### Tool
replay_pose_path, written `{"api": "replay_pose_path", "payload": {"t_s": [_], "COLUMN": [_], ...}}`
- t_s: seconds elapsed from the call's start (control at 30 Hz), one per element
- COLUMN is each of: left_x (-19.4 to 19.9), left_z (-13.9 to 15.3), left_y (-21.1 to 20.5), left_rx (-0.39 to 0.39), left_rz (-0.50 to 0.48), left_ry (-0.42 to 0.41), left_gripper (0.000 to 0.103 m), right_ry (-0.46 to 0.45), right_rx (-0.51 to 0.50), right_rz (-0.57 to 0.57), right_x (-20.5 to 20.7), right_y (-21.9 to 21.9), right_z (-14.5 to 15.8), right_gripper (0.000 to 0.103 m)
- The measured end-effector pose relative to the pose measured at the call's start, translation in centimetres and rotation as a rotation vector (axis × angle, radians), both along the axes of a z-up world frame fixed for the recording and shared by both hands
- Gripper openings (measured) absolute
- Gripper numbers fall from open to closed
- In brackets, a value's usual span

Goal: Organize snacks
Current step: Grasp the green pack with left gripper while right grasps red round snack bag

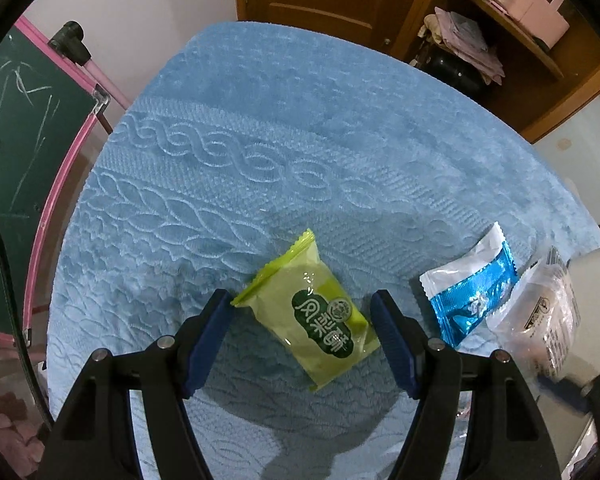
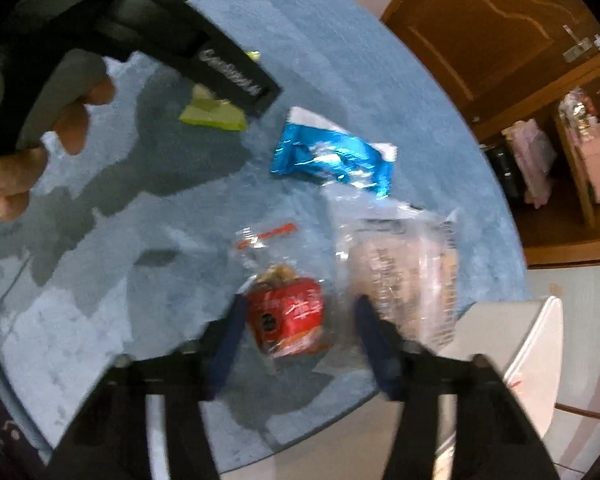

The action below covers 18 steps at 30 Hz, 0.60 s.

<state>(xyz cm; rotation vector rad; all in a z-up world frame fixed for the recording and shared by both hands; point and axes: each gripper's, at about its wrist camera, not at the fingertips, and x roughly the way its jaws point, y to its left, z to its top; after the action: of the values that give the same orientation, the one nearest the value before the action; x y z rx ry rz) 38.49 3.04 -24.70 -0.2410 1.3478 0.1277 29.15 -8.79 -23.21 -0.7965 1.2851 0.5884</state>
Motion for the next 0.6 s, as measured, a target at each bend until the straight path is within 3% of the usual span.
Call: {"api": "replay_pose_path", "payload": {"t_s": [0.37,0.6], "left_x": [-0.4,-0.4], "left_z": [-0.4,-0.6], "left_y": [2.4,0.9], "left_rx": [-0.097,-0.002], "left_rz": [0.056,0.034], "left_ry": [0.028,0.039], "left_gripper": [0.070,0.071], "right_ry": [0.007,-0.030], "right_rx": [-0.004,-0.013], "right_rz": [0.001,0.039], "right_x": [-0.1,0.3], "right_y": [0.1,-0.6], "right_z": [0.5,0.2], "right_gripper": [0.044,0.047]}}
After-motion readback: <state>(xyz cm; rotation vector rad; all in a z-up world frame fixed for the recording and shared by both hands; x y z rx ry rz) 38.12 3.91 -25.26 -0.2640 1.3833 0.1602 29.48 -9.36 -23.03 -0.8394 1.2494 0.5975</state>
